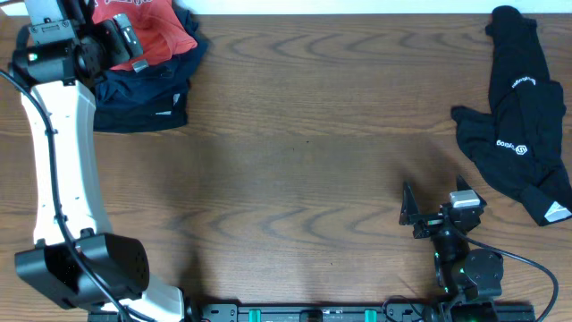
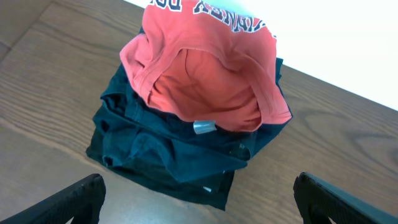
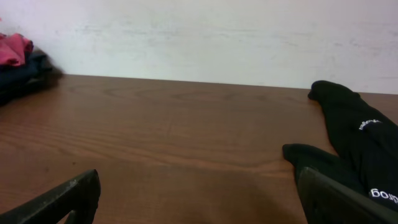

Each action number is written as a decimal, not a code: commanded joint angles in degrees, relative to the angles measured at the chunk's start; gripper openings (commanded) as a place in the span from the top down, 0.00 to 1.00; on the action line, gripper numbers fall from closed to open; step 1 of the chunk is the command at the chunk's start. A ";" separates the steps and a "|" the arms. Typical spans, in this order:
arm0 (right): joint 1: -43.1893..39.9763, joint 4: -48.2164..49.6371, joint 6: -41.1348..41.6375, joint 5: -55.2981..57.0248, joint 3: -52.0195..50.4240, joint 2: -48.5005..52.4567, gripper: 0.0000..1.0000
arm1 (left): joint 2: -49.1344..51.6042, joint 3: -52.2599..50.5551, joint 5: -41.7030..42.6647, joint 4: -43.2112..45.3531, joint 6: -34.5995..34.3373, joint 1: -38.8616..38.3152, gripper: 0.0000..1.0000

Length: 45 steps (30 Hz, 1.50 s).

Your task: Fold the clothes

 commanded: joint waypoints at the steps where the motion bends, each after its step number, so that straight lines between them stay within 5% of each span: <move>1: -0.48 -0.24 -0.66 0.17 -0.11 -0.50 0.01 | -6.34 0.11 0.15 -0.68 -0.48 0.17 0.02; 13: -0.48 -0.24 -0.66 0.17 -0.11 -0.50 0.01 | -30.95 -8.28 -0.94 -2.29 1.22 0.15 0.02; 25: -0.48 -0.24 -0.66 0.15 -0.11 -0.50 0.01 | -58.90 -43.32 -0.39 14.03 2.54 0.20 0.02; 35: -0.48 -0.24 -0.66 0.17 -0.11 -0.50 0.01 | -74.93 -73.94 6.86 36.11 1.33 0.09 0.02; 45: -0.48 -0.24 -0.66 0.17 -0.11 -0.50 0.01 | -90.33 -94.25 5.05 47.25 -1.31 -4.42 0.02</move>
